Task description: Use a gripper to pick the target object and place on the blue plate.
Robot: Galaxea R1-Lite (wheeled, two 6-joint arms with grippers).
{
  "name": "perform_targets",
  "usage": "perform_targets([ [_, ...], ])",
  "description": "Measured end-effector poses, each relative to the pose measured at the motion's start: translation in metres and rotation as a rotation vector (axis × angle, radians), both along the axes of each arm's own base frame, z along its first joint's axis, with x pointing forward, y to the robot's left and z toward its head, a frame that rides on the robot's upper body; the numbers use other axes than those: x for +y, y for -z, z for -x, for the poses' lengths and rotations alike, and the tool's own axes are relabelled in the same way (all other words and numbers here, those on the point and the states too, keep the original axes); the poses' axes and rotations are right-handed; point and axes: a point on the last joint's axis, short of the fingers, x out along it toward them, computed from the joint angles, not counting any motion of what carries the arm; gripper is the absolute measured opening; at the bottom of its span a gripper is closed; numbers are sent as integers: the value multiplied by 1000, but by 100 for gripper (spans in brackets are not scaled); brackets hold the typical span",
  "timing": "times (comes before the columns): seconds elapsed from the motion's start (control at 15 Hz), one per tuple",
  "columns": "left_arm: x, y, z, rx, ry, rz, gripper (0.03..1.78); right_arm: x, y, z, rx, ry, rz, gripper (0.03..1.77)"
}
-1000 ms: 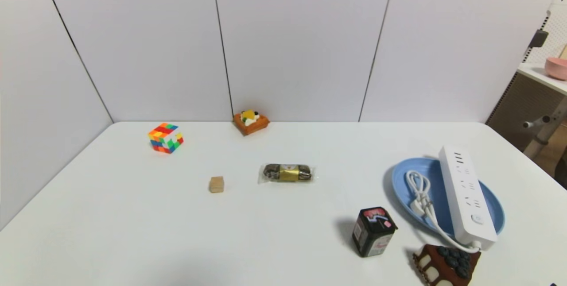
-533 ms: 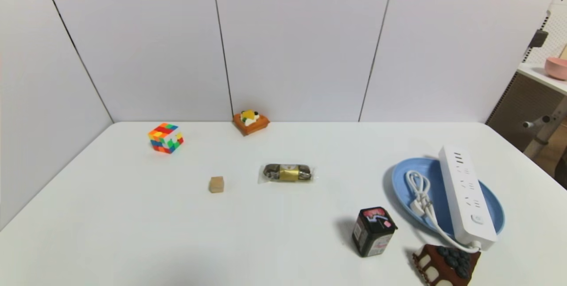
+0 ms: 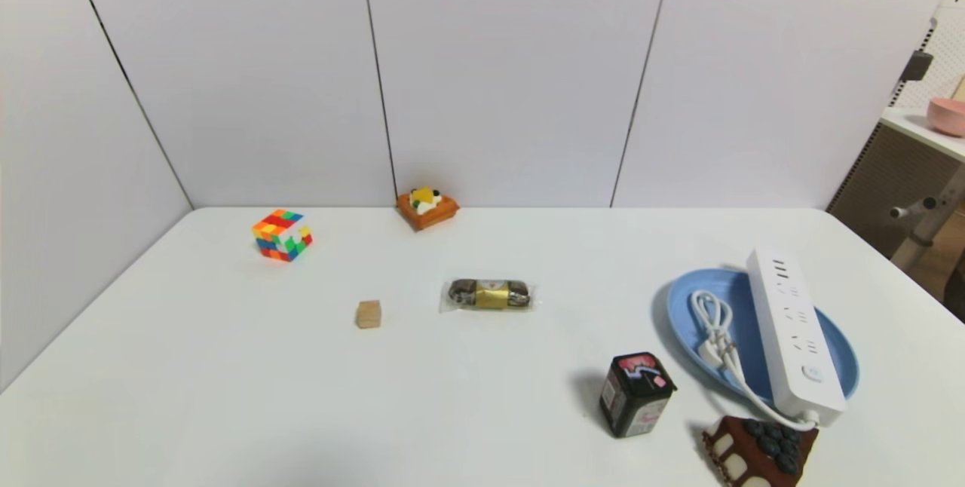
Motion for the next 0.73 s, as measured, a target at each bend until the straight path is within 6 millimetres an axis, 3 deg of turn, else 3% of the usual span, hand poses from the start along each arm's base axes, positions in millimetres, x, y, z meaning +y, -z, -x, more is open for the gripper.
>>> perform_targets([
  [0.73, 0, 0, 0, 0, 0, 0, 169, 0, 0, 0, -1, 1, -1, 169],
])
